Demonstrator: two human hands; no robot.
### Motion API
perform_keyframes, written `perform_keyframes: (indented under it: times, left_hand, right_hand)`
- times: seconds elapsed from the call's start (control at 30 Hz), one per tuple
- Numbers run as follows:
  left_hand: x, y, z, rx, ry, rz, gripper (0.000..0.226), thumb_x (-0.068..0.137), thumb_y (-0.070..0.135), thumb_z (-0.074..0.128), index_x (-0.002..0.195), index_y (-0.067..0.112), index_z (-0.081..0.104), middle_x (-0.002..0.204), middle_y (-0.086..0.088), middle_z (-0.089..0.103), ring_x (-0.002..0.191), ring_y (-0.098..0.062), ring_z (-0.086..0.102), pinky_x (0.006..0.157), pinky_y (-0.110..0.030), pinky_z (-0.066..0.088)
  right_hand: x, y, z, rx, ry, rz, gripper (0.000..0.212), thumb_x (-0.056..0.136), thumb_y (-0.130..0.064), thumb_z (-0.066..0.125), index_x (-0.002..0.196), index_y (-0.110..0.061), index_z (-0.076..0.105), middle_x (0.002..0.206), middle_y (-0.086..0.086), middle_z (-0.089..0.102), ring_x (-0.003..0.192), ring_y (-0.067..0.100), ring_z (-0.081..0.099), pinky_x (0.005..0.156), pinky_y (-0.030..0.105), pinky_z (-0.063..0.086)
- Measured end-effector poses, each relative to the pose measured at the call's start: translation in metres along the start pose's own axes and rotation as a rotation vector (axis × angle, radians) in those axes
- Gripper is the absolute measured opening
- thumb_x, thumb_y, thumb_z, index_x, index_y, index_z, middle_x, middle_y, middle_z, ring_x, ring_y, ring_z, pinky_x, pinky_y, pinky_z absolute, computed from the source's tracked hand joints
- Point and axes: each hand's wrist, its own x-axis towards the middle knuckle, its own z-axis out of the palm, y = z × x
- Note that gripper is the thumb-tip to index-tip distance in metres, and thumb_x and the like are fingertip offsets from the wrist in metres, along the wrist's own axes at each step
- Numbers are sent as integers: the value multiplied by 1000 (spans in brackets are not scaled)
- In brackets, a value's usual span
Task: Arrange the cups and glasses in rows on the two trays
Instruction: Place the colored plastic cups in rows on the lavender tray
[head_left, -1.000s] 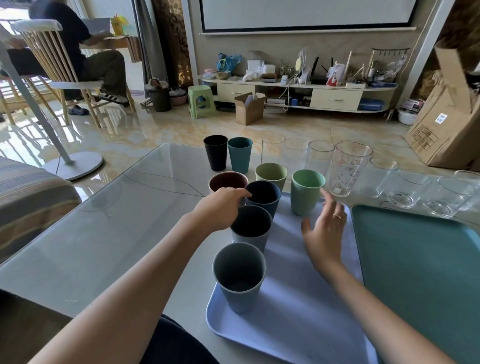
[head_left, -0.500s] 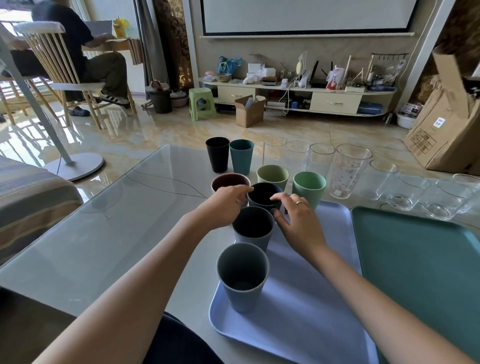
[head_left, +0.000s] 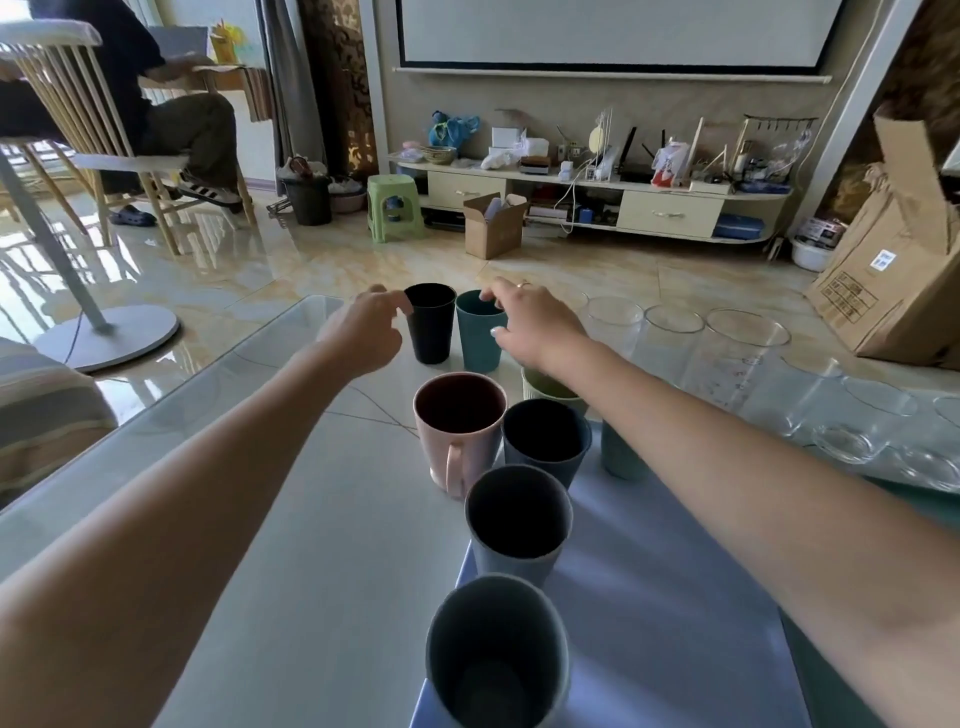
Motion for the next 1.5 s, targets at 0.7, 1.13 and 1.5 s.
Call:
perform_keyframes:
  times: [0.7,1.13,1.5]
  left_hand:
    - [47,6,26,-29,177,25,15,96,17,44,84,9,41,89,-12,49,75,-32,50,65,-42,45]
    - [-102,128,-93,-149,204,299,14,95,19,52,97,5,53,92,-10,57,70,-29,60,60,-40,52]
    - [-154,163,-58,-327,150,259,15,94,17,53,83,9,47,85,-8,56,65,-25,58,57,-38,52]
  right_hand:
    - [69,8,34,74,-10,29,24,89,2,38,77,-18,46,92,13,54,79,31,53,59,35,37]
    - [-94,-7,-107,249,318,-125,21,90,-2,43,99,-14,58,95,11,61,84,30,56,73,43,49]
    - [-197,48,-103,206,161,-6,22,91,-1,46,101,-14,60,89,0,55,85,22,52,71,35,41]
